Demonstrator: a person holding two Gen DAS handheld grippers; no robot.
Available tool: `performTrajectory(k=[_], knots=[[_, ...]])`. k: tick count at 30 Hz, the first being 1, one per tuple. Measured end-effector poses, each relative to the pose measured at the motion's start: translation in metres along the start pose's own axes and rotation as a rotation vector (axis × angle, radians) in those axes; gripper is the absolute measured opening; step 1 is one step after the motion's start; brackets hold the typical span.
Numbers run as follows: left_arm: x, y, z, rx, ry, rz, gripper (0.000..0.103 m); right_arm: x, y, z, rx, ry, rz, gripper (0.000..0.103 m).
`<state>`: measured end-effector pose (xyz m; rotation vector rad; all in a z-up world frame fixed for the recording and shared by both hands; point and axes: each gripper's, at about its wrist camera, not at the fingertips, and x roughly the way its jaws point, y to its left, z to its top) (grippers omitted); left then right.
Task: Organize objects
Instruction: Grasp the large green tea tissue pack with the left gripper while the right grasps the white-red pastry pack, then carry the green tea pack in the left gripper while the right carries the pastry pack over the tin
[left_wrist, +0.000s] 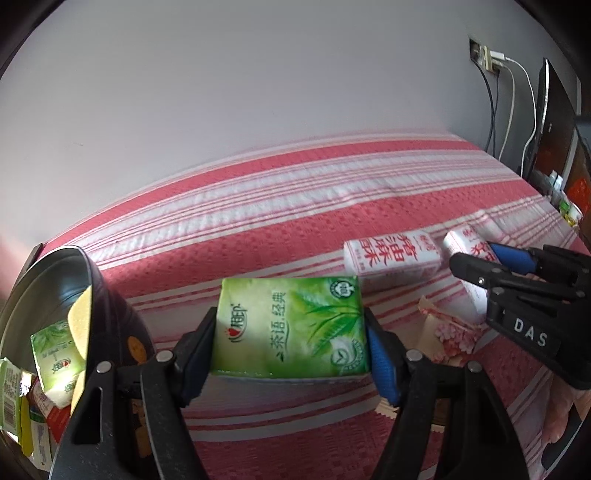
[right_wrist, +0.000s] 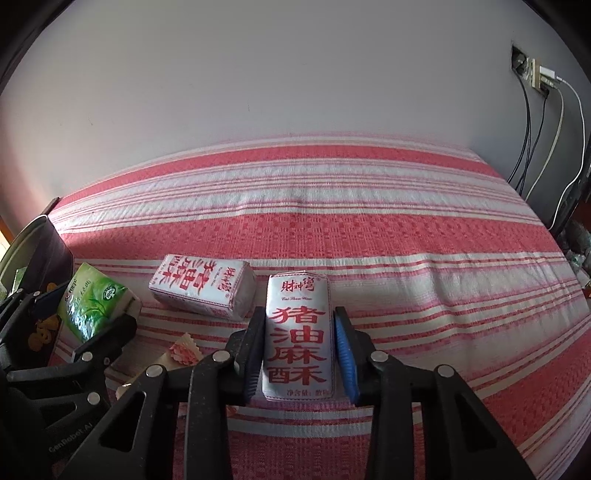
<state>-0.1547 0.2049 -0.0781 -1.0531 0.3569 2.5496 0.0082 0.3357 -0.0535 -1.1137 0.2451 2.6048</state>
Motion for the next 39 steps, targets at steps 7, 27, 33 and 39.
performTrajectory(k=[7, 27, 33, 39], knots=[[-0.008, 0.007, 0.002, -0.029, -0.051, 0.022, 0.072, -0.004, 0.004, -0.001, -0.01, -0.028, -0.011, 0.038], [-0.038, 0.014, -0.002, -0.049, -0.214, 0.093, 0.073, -0.037, 0.004, -0.006, -0.014, -0.217, 0.022, 0.037], [-0.043, 0.016, -0.003, -0.065, -0.242, 0.106, 0.073, -0.042, 0.004, -0.008, -0.013, -0.248, 0.019, 0.037], [-0.048, 0.017, -0.006, -0.082, -0.268, 0.121, 0.073, -0.046, 0.004, -0.01, -0.018, -0.275, 0.016, 0.038]])
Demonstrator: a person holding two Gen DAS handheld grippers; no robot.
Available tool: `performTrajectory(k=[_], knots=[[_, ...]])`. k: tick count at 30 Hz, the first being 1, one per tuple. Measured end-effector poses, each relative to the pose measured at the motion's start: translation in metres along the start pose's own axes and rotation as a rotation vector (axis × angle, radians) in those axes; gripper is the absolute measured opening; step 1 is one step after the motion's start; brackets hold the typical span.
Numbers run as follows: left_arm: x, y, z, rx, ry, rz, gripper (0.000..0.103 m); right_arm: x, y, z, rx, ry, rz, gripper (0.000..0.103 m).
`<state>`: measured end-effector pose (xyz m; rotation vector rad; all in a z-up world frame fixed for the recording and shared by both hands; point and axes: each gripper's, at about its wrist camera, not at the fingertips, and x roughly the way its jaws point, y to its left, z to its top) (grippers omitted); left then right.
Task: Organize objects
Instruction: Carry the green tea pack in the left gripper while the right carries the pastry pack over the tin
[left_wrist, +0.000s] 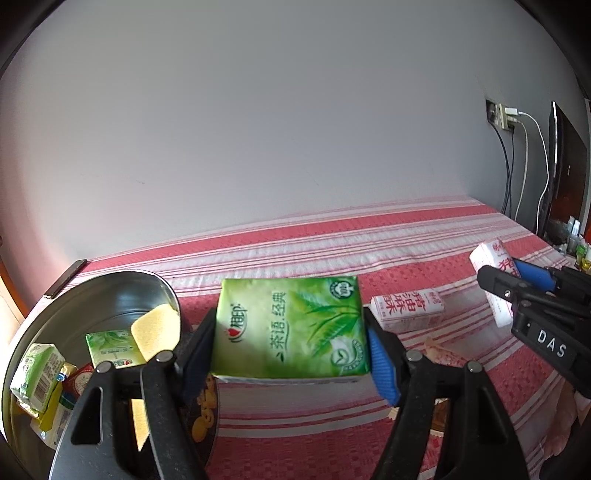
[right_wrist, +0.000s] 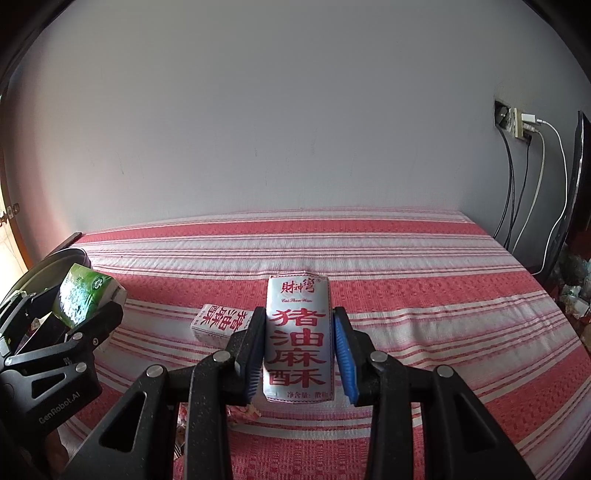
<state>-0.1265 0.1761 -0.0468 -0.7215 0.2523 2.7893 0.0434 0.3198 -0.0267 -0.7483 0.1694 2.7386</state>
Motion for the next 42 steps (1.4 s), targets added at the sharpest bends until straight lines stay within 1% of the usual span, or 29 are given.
performTrajectory(k=[18, 24, 37, 42], knots=[[-0.014, 0.004, -0.003, -0.023, -0.069, 0.043, 0.073, -0.012, -0.001, -0.001, -0.009, -0.078, -0.005, 0.038], [-0.018, 0.005, -0.004, -0.022, -0.089, 0.054, 0.073, -0.018, 0.005, -0.001, -0.025, -0.103, -0.013, 0.038], [-0.029, 0.012, -0.008, -0.048, -0.133, 0.109, 0.073, -0.027, 0.007, -0.004, -0.032, -0.142, -0.009, 0.038], [-0.032, 0.015, -0.01, -0.053, -0.146, 0.119, 0.073, -0.03, 0.009, -0.004, -0.044, -0.162, -0.013, 0.038]])
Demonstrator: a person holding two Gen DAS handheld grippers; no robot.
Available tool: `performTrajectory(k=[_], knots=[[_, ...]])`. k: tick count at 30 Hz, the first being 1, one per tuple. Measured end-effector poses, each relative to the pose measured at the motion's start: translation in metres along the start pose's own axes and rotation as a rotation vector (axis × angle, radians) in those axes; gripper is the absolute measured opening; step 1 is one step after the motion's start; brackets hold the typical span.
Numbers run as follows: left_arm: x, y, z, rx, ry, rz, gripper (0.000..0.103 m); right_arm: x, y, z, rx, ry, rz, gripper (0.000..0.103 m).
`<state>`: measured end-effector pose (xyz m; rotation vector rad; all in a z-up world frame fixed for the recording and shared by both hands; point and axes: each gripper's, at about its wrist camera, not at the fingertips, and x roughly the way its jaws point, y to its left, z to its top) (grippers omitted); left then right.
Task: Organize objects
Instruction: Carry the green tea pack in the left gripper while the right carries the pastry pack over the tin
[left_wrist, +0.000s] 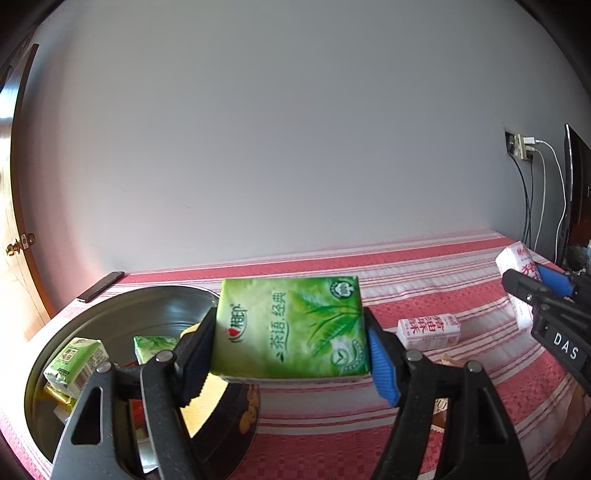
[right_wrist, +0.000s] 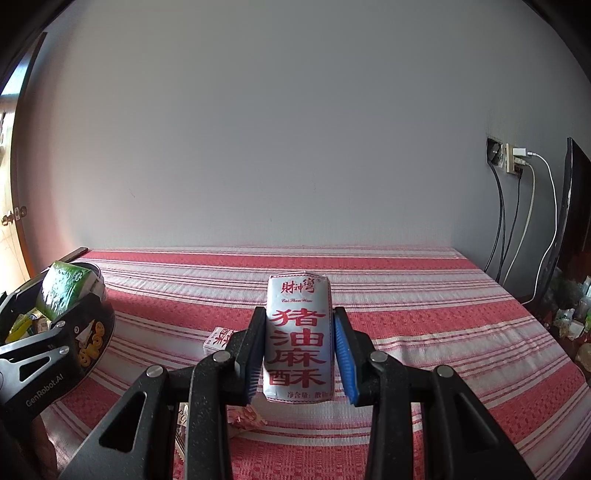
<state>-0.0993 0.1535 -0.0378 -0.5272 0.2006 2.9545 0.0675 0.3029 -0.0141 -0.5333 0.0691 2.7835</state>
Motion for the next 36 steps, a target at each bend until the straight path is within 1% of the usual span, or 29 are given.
performTrajectory(k=[5, 13, 16, 23, 25, 28, 31, 36], knots=[[-0.003, 0.007, -0.002, -0.012, -0.017, 0.024, 0.073, -0.008, 0.004, 0.0, -0.021, -0.04, 0.011, 0.038], [-0.011, 0.016, -0.003, -0.048, -0.034, 0.029, 0.073, -0.007, 0.018, 0.001, -0.041, -0.031, 0.057, 0.038], [-0.013, 0.018, -0.001, -0.055, -0.029, 0.016, 0.073, -0.008, 0.028, 0.003, -0.047, -0.029, 0.086, 0.038], [-0.03, 0.044, 0.008, -0.102, -0.047, 0.02, 0.073, -0.011, 0.049, 0.014, -0.063, -0.036, 0.152, 0.038], [-0.036, 0.051, 0.011, -0.109, -0.057, 0.03, 0.073, -0.011, 0.056, 0.019, -0.068, -0.037, 0.175, 0.038], [-0.044, 0.065, 0.013, -0.112, -0.066, 0.065, 0.073, -0.01, 0.067, 0.026, -0.07, -0.032, 0.217, 0.038], [-0.048, 0.079, 0.015, -0.114, -0.06, 0.08, 0.073, -0.007, 0.079, 0.034, -0.077, -0.028, 0.258, 0.038], [-0.05, 0.098, 0.014, -0.114, -0.045, 0.127, 0.073, -0.007, 0.105, 0.042, -0.107, -0.026, 0.317, 0.038]])
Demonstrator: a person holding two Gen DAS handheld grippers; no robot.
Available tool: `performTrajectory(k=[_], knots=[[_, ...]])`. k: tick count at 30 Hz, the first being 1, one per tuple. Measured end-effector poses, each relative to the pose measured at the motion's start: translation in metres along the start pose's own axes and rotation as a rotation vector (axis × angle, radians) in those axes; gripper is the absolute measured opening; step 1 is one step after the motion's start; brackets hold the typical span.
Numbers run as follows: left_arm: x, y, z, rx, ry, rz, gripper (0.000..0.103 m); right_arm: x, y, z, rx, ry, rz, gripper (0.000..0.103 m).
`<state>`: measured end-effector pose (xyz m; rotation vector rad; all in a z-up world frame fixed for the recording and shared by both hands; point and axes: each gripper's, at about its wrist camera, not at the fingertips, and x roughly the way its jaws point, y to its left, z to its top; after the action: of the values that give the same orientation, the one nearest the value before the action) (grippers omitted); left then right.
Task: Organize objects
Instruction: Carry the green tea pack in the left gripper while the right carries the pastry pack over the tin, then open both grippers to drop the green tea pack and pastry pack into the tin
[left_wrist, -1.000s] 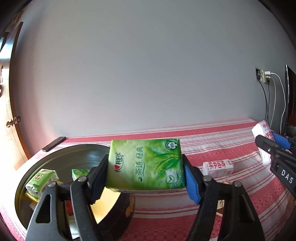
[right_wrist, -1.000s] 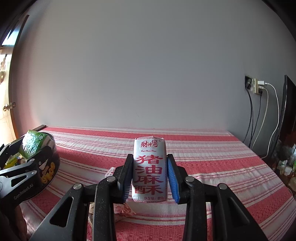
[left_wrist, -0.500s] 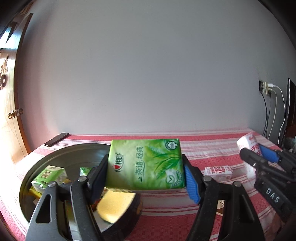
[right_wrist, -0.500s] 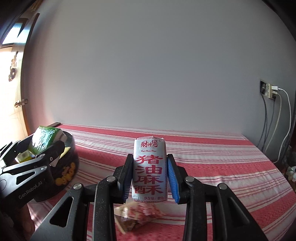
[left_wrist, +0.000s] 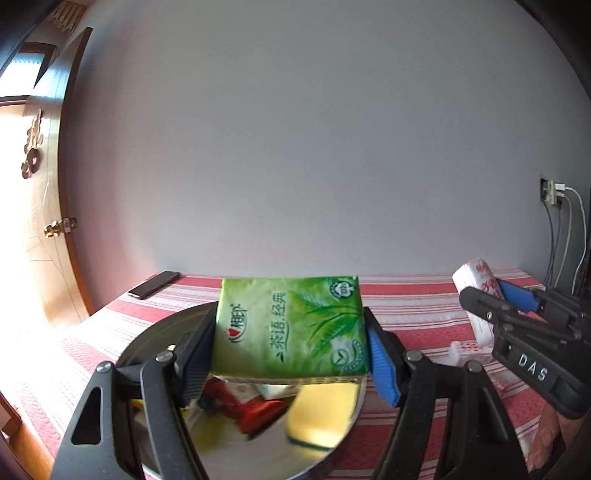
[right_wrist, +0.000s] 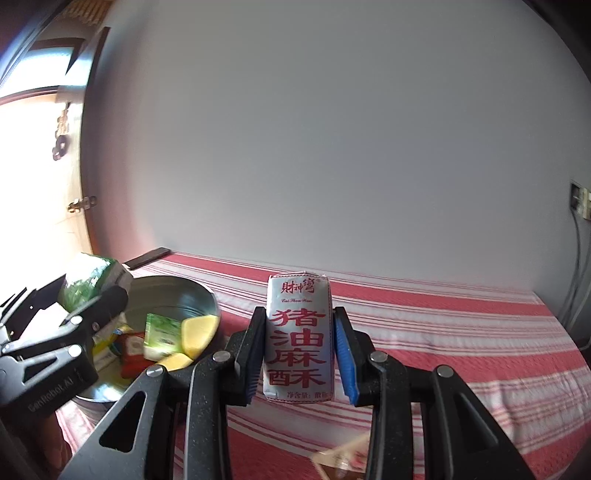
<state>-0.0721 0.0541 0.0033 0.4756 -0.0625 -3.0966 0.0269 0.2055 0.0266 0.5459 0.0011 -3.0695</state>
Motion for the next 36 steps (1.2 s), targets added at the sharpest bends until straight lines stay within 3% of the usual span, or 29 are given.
performTrajectory(k=[12, 27, 36], knots=[[0.02, 0.045, -0.009, -0.034, 0.091, 0.096, 0.073, 0.03, 0.051, 0.01, -0.058, 0.034, 0.095, 0.038], [0.04, 0.069, -0.026, -0.037, 0.214, 0.139, 0.073, 0.075, 0.098, 0.01, -0.099, 0.136, 0.179, 0.038], [0.045, 0.074, -0.03, -0.027, 0.243, 0.146, 0.073, 0.095, 0.114, 0.001, -0.125, 0.188, 0.192, 0.038]])
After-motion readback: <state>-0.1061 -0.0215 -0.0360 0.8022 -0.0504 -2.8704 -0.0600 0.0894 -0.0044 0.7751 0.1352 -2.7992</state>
